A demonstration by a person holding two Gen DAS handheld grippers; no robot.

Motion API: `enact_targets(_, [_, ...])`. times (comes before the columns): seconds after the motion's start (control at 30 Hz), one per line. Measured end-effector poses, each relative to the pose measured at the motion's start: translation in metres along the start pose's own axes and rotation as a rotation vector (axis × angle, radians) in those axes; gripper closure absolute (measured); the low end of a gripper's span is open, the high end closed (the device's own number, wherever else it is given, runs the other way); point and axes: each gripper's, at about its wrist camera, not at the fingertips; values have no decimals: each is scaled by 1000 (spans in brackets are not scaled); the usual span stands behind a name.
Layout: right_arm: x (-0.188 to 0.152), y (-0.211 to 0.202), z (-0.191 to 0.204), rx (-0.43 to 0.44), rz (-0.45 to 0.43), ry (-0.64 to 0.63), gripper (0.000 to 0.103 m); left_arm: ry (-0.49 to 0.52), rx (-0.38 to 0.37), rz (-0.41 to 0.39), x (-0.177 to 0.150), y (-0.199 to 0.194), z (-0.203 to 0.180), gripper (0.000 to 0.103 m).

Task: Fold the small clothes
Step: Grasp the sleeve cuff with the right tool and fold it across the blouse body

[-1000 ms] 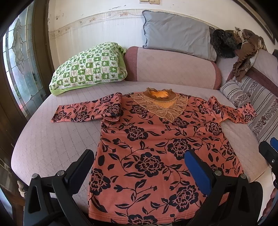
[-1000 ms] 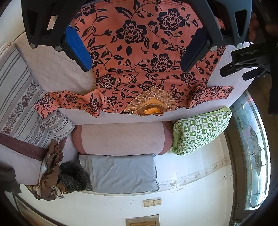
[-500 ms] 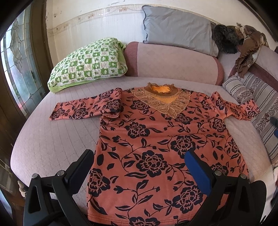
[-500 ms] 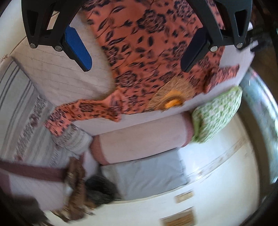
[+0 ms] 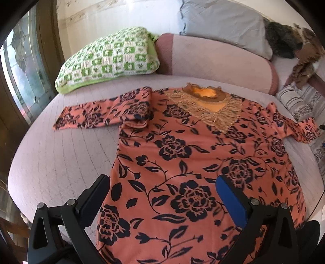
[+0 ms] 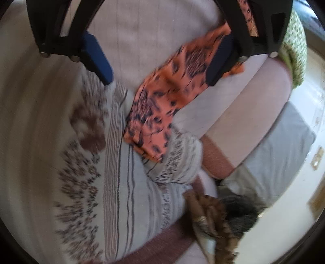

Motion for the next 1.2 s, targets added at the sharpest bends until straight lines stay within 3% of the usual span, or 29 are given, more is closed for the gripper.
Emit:
enact_targets(0.03, [7, 11, -3, -23, 2, 9, 22, 5, 10, 13, 0, 7, 0, 0])
enact_targets(0.27, [28, 56, -7, -183, -15, 31, 26, 8, 29, 54, 2, 34, 1, 0])
enact_targets(0.3, [30, 61, -4, -204, -20, 31, 32, 12, 30, 57, 2, 36, 0, 0])
enact_targets(0.37, [35, 73, -3, -258, 2, 43, 85, 27, 33, 55, 0, 38, -1, 0])
enact_targets(0.5, [42, 84, -5, -315, 24, 30, 96, 10, 33, 41, -1, 38, 9, 0])
enact_targets(0.67, [41, 54, 77, -148, -28, -199, 97, -57, 17, 32, 0, 41, 31, 0])
enact_targets(0.8, [7, 13, 189, 96, -28, -384, 97, -110, 3, 15, -3, 38, 49, 0])
enact_targets(0.93, [-70, -16, 296, 376, 35, -450, 97, -151, 3, -4, -8, 28, 73, 0])
enact_targets(1.0, [-119, -20, 340, 472, 87, -473, 97, -171, 20, -19, -12, 22, 89, 0])
enact_targets(1.1, [-198, 0, 389, 545, 188, -511, 96, -208, 35, -19, -17, 21, 110, 0])
enact_targets(1.2, [-277, 57, 406, 537, 411, -584, 85, -248, 41, -7, -22, 22, 127, 0])
Point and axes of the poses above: each gripper's, at about its wrist camera, not at the fingertips, and y roughly the way its jaws point, z to its left, x to its top, and after that the axes turned 10 degrees about x, right-handed
